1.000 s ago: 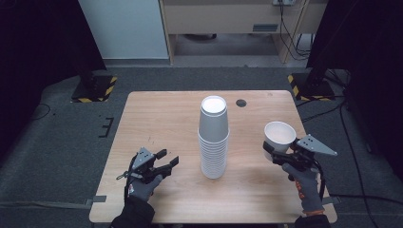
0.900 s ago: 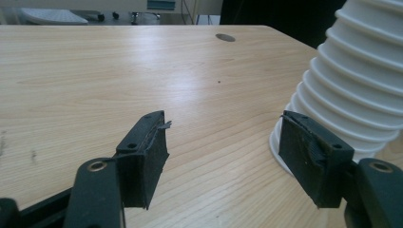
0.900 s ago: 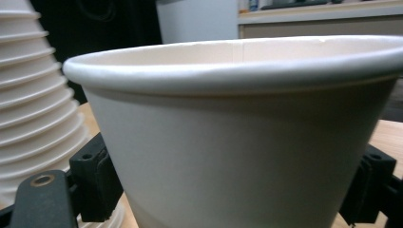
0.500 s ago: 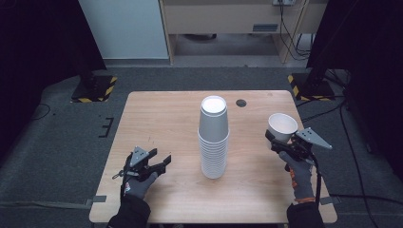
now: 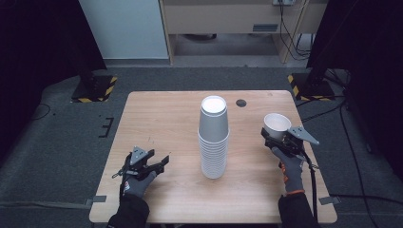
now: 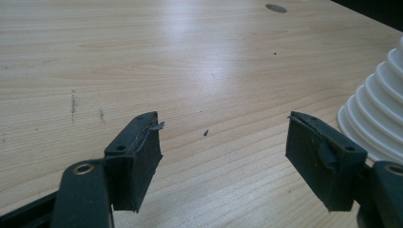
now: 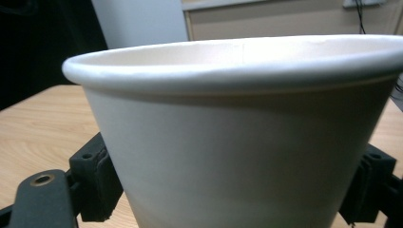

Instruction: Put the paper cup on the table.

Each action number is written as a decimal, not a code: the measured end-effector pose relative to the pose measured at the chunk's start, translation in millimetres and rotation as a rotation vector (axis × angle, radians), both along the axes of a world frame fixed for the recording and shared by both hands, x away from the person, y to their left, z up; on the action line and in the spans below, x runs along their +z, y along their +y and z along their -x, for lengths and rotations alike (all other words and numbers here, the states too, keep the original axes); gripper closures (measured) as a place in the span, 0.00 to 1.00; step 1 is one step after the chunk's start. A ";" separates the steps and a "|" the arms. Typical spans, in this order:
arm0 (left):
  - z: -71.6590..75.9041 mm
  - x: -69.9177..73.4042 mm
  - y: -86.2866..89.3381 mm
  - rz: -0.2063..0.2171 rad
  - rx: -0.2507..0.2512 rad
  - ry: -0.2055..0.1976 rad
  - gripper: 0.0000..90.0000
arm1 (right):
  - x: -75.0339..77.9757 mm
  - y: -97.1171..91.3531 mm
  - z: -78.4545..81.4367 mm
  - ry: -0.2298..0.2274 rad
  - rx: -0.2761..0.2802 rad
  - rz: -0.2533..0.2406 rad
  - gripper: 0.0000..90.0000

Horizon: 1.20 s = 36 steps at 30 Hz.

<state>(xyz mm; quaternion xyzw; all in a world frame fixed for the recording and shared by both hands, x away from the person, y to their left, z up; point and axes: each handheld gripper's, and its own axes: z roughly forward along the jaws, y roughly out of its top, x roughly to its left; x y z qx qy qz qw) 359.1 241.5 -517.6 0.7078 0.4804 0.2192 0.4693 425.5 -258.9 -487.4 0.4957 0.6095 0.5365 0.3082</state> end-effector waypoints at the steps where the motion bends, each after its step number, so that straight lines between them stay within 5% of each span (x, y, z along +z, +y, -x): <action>1: -0.1 -0.3 -0.3 -0.004 0.001 0.001 0.29 | -2.2 -0.1 -1.5 0.004 -0.007 0.001 0.17; 21: 1.2 0.6 0.6 -0.011 -0.004 -0.011 0.29 | -24.1 5.8 -14.3 0.102 -0.044 0.050 0.16; 36: 1.8 0.6 0.5 -0.014 -0.008 -0.016 0.29 | -31.6 8.8 -13.7 0.114 -0.042 0.067 0.16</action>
